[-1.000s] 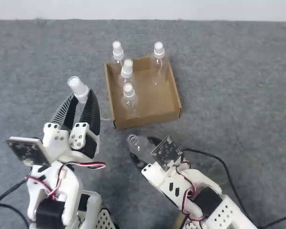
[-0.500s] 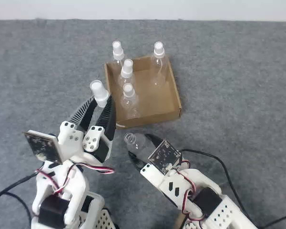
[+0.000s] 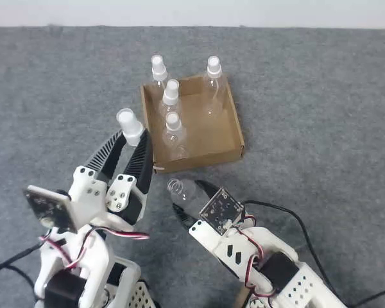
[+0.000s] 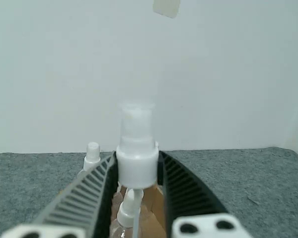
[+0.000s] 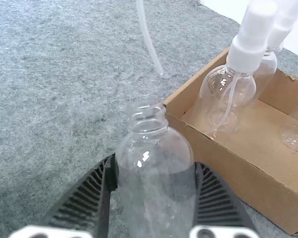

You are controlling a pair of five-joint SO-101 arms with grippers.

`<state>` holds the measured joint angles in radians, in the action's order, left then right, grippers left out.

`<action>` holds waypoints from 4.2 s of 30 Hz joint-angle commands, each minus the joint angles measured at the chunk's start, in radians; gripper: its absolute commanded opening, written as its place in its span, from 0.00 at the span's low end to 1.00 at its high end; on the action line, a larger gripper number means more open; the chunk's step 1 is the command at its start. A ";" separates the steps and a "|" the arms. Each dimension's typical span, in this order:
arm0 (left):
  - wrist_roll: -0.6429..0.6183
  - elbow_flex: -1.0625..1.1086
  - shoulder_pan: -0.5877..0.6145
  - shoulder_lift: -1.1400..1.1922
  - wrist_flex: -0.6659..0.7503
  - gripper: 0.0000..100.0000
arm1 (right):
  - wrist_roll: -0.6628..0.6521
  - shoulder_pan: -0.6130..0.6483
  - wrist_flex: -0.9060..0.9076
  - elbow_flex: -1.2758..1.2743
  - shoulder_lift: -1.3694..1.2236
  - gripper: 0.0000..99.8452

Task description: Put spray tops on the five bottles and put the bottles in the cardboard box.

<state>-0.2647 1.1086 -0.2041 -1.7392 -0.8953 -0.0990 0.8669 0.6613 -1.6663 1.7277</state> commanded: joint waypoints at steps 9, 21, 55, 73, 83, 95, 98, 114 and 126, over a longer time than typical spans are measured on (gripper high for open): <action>0.011 -0.099 -0.008 -0.009 -0.048 0.01 | -0.014 0.005 -0.022 -0.020 0.021 0.09; 0.054 -0.110 -0.143 -0.009 -0.098 0.01 | -0.011 0.005 -0.022 -0.020 0.018 0.09; 0.054 0.120 -0.150 -0.008 0.023 0.01 | -0.006 0.008 -0.035 -0.020 0.025 0.09; 0.110 0.243 -0.149 -0.008 0.100 0.01 | -0.006 0.005 -0.035 -0.018 0.025 0.09; 0.110 0.251 -0.150 -0.008 0.100 0.01 | 0.106 -0.001 -0.035 0.005 0.025 0.09; 0.153 0.254 -0.221 -0.006 0.057 0.01 | 0.143 -0.056 -0.054 -0.002 0.064 0.09; 0.153 0.259 -0.253 -0.006 0.051 0.01 | 0.143 -0.056 -0.051 -0.002 0.096 0.09; 0.147 0.255 -0.262 -0.003 0.029 0.08 | 0.144 -0.134 -0.105 0.011 0.090 0.10; 0.147 0.199 -0.255 -0.008 -0.074 0.21 | 0.144 -0.137 -0.105 0.009 0.090 0.10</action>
<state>-0.1143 1.3709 -0.4572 -1.7392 -0.9122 0.0361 0.7457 0.5831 -1.6648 1.7845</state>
